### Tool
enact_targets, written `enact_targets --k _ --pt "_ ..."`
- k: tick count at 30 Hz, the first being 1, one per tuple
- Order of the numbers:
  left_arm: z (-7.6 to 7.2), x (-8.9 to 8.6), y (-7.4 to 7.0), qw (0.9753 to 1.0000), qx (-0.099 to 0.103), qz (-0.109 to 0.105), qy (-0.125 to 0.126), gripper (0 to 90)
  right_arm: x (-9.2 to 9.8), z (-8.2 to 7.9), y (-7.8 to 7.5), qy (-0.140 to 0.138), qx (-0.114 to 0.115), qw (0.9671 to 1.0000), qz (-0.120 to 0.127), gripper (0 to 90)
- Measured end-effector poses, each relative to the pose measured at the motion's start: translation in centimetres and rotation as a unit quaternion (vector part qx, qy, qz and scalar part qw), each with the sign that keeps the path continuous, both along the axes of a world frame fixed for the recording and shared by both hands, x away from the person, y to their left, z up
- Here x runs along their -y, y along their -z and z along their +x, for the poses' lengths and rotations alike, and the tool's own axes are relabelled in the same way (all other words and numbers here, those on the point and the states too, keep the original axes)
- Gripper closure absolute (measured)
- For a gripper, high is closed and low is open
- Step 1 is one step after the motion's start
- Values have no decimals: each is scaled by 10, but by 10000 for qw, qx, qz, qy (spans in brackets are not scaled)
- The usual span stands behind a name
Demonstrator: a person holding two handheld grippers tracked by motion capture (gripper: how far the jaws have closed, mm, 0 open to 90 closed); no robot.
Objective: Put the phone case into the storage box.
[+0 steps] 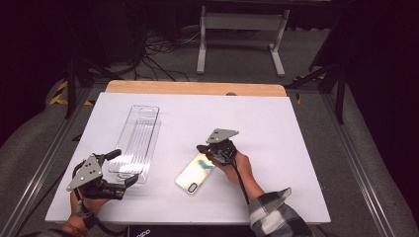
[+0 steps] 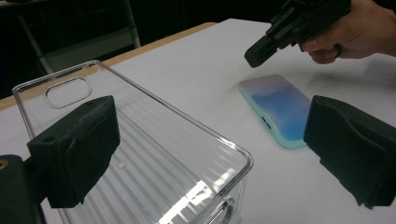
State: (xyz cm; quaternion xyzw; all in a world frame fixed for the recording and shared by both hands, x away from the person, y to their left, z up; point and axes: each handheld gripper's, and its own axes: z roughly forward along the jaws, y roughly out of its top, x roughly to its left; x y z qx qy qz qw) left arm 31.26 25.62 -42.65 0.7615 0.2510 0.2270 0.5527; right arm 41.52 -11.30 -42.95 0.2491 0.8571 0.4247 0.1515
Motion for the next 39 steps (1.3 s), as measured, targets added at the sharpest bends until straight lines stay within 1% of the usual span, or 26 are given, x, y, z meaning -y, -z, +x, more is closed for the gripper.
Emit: enact_targets --k 3,4,6,8,9,10,11,12,13,14,15,16,18,19,21,24,25,26,27,29,32,38,39 --pt "0 1 0 10000 21 29 -10 44 -9 5 7 -28 -114 9999 -127 900" --pt "0 1 0 10000 21 29 -10 44 -9 5 7 -28 -114 9999 -127 900" --pt "0 1 1 10000 11 21 1 46 -13 7 10 -29 -130 9995 -271 900" --pt "0 1 1 10000 -10 28 17 46 -16 10 14 -31 -166 9993 -347 900" --pt "0 2 1 10000 -10 23 11 46 -16 10 14 -31 -166 9993 -347 900" --pt "0 1 1 10000 -28 62 23 46 -17 10 15 -23 -167 9991 -394 900" --pt "0 2 1 10000 -49 46 33 47 -20 12 18 -5 -175 9984 -534 900" --pt "0 2 1 10000 -49 46 33 47 -20 12 18 -5 -175 9984 -534 900" --pt "0 2 1 10000 -35 79 23 47 -20 13 19 11 -202 9980 -606 900" --pt "1 2 1 9999 8 106 6 47 -20 13 19 11 -202 9980 -606 900" --pt "0 2 1 10000 -45 71 29 48 -20 13 20 39 -219 9978 -617 900" --pt "0 2 1 10000 -44 73 23 50 -20 13 20 38 -208 9978 -633 900" --pt "1 2 2 9999 -41 91 23 50 -23 15 21 30 -126 9971 -752 900" --pt "1 2 2 9999 -41 91 23 50 -25 15 22 37 -134 9969 -779 900" --pt "0 2 1 9999 -48 90 35 50 -29 16 23 -9 -93 9958 -908 900" --pt "0 2 2 10000 -13 70 6 51 -30 17 25 -38 -95 9952 -969 900" --pt "0 1 2 9999 -42 86 29 51 -29 17 25 -15 -163 9957 -917 900" --pt "0 1 2 9999 -59 90 24 51 -27 18 25 6 -165 9955 -930 900" --pt "0 0 2 9999 -23 101 10 51 -26 18 24 32 -202 9955 -928 900" --pt "-1 0 2 10000 -42 69 20 51 -24 17 23 64 -279 9953 -930 900" --pt "-1 0 2 10000 -28 68 25 52 -18 16 22 84 -332 9944 -999 900" --pt "-2 0 1 9999 11 112 6 51 4 7 20 160 -439 9933 -1053 900" --pt "-2 0 1 9999 7 119 6 51 8 4 19 159 -447 9929 -1091 900"
